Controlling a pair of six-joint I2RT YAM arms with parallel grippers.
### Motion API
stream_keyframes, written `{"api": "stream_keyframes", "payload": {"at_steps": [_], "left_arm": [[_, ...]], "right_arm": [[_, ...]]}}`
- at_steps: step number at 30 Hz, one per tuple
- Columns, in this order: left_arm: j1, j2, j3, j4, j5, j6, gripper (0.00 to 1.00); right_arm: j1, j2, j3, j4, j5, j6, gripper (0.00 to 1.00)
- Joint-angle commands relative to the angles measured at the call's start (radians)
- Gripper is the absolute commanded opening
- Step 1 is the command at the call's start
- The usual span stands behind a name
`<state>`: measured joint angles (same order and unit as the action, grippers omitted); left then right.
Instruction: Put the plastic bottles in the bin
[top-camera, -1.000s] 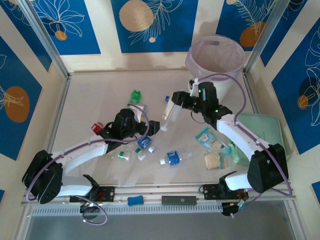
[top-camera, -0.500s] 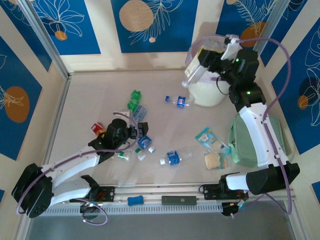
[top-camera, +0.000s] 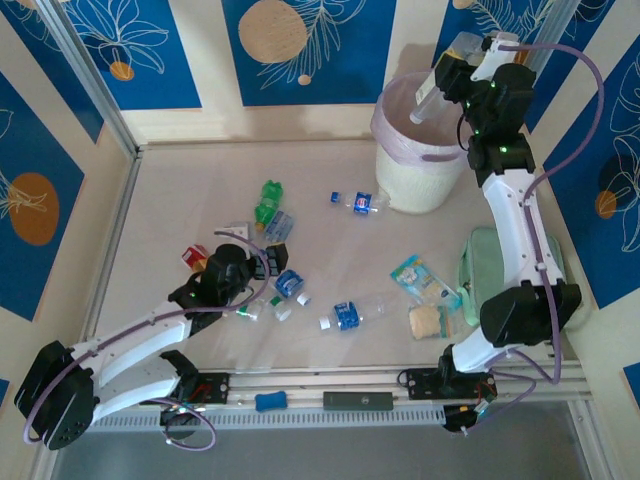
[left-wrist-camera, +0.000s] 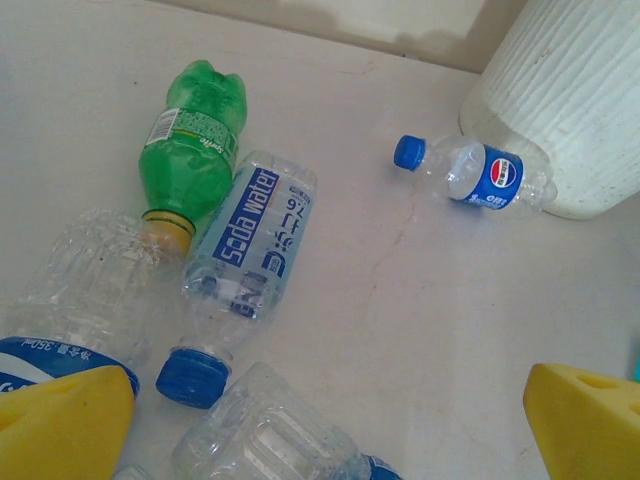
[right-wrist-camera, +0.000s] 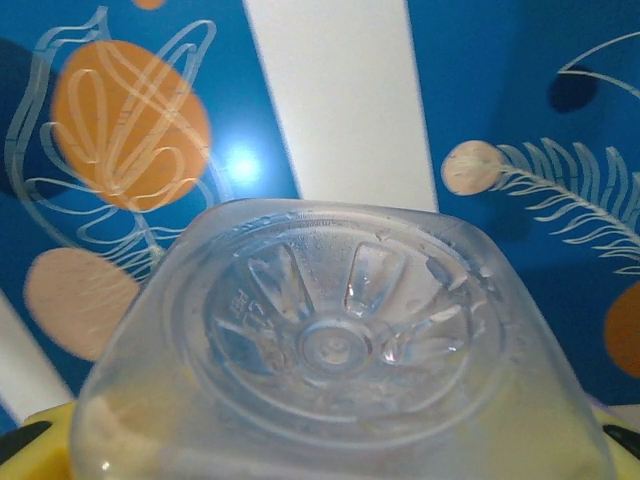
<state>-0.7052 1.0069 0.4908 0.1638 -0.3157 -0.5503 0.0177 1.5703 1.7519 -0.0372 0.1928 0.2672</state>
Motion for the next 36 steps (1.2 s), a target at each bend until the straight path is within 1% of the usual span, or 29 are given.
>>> {"api": "stream_keyframes", "payload": {"at_steps": [1, 5, 13, 20, 27, 29, 32, 35, 36], "left_arm": [[0.002, -0.004, -0.005, 0.002, -0.001, -0.01, 1.0], [0.002, 0.01, 0.005, 0.003, 0.012, 0.006, 1.0], [0.002, 0.035, 0.02, -0.001, 0.04, 0.03, 1.0], [0.002, 0.065, 0.032, 0.011, 0.069, 0.036, 1.0], [0.002, 0.093, 0.049, 0.016, 0.109, 0.054, 1.0], [0.001, 0.094, 0.05, 0.013, 0.116, 0.055, 1.0], [0.002, 0.094, 0.055, 0.003, 0.127, 0.056, 1.0], [0.003, 0.097, 0.06, 0.002, 0.156, 0.065, 1.0], [0.001, 0.099, 0.063, 0.002, 0.168, 0.069, 1.0]], "right_arm": [[-0.01, 0.041, 0.064, 0.033, 0.073, -0.048, 0.52], [-0.01, 0.11, 0.096, -0.046, 0.062, -0.037, 0.52], [-0.005, 0.237, 0.154, -0.227, -0.011, -0.02, 0.53], [-0.004, 0.366, 0.258, -0.382, -0.06, -0.022, 0.53], [-0.004, 0.456, 0.351, -0.483, -0.083, -0.003, 0.57], [-0.003, 0.466, 0.371, -0.495, -0.084, 0.0, 0.62], [-0.003, 0.475, 0.412, -0.52, -0.078, 0.007, 0.76], [-0.003, 0.471, 0.459, -0.551, -0.075, 0.01, 0.88], [-0.001, 0.466, 0.474, -0.56, -0.072, 0.01, 0.9]]}}
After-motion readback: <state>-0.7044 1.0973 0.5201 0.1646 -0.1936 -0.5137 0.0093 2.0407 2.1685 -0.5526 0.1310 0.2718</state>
